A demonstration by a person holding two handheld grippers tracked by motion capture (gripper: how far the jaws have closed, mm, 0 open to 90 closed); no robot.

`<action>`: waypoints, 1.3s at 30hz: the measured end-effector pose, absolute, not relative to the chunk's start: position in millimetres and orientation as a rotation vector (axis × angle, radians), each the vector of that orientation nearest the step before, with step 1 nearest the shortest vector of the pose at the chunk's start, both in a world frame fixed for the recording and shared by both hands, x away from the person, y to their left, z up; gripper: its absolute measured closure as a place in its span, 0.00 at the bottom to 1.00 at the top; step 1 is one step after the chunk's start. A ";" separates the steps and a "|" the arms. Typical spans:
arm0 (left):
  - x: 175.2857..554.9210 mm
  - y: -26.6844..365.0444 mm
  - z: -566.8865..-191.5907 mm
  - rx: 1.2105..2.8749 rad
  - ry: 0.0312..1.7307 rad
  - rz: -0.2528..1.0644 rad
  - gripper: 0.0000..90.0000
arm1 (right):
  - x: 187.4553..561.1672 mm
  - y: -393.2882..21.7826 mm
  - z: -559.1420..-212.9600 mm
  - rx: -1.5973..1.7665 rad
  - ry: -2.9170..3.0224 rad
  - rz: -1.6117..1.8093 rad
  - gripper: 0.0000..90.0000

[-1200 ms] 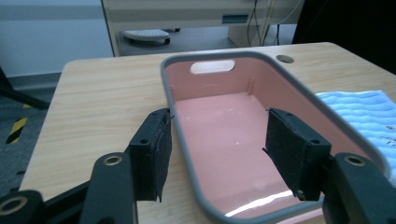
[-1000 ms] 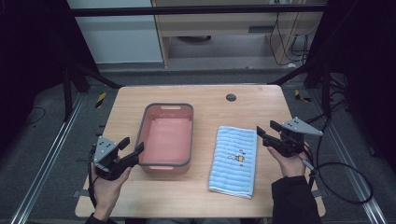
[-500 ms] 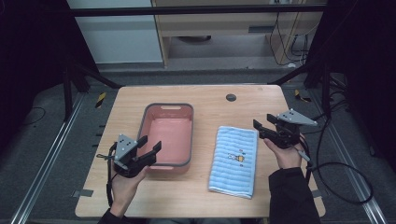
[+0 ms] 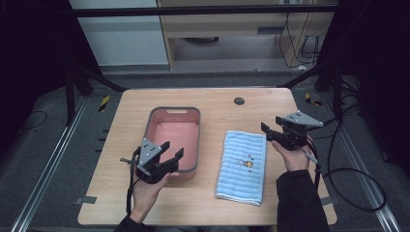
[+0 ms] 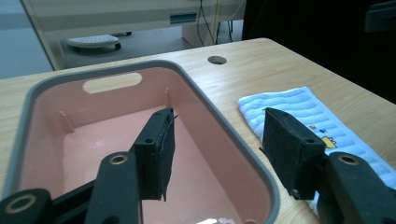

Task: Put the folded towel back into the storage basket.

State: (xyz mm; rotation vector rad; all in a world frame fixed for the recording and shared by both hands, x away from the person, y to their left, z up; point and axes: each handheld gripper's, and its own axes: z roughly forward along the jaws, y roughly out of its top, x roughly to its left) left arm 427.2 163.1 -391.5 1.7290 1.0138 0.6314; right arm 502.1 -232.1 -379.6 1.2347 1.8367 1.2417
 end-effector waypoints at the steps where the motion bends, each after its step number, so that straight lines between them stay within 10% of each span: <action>1: 427.2 163.1 -391.5 1.729 1.014 0.631 0.48 | 502.1 -232.1 -379.6 1.235 1.837 1.242 0.43; 39: 418.3 76.0 -427.7 1.856 0.875 0.495 0.51 | 521.1 -241.6 -412.8 1.309 1.875 1.147 0.45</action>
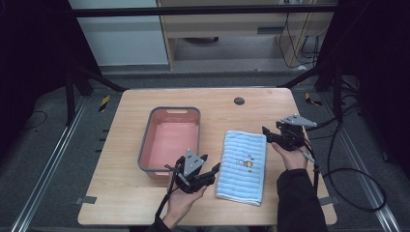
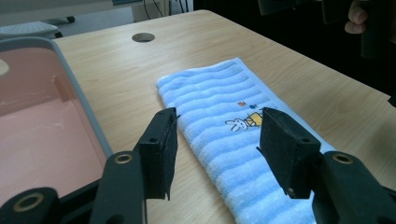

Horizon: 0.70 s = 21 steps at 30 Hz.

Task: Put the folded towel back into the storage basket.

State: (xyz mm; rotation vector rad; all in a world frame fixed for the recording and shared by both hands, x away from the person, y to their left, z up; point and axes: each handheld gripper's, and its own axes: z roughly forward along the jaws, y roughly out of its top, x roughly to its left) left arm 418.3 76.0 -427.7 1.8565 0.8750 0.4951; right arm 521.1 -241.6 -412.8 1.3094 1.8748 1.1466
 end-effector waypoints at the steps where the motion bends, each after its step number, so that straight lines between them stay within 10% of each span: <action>1: 418.1 74.6 -429.0 1.863 0.873 0.493 0.51 | 521.1 -241.6 -413.2 1.311 1.876 1.149 0.45; 21: 415.8 59.4 -454.8 1.940 0.888 0.441 0.56 | 527.4 -243.2 -436.1 1.347 1.904 1.122 0.47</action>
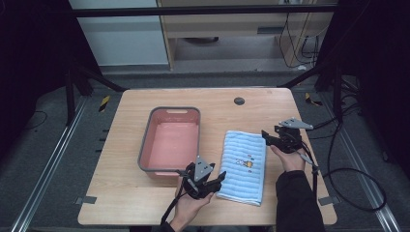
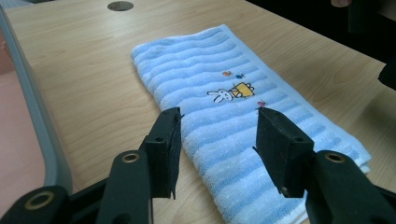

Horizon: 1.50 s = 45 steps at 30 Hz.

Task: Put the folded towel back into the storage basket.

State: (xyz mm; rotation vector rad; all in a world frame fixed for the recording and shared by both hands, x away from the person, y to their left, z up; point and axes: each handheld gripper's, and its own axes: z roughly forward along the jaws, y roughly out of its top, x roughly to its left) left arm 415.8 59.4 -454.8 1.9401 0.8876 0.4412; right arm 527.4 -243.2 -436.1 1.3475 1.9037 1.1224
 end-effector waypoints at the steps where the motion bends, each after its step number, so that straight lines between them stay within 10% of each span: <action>1: 416.0 58.7 -456.5 1.947 0.888 0.442 0.56 | 528.6 -243.4 -438.8 1.346 1.910 1.113 0.47; 45: 425.2 45.9 -506.0 2.075 0.952 0.391 0.64 | 545.0 -235.5 -497.6 1.483 2.074 0.990 0.61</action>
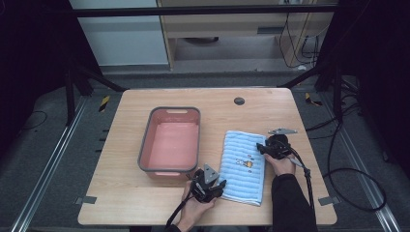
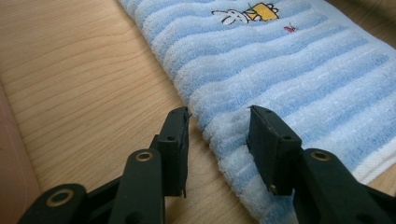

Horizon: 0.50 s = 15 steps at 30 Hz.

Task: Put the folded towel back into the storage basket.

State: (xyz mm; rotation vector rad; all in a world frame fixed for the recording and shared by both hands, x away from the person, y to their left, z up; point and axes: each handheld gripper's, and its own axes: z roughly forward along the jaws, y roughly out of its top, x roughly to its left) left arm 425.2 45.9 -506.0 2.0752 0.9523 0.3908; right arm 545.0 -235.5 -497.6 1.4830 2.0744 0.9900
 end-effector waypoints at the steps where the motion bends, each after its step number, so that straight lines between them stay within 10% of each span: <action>1: 425.4 46.1 -506.3 2.073 0.956 0.383 0.65 | 545.0 -235.6 -497.9 1.488 2.074 0.992 0.62; 15: 424.6 42.1 -505.1 2.072 0.979 0.337 0.84 | 544.7 -233.0 -501.0 1.536 2.089 1.029 0.83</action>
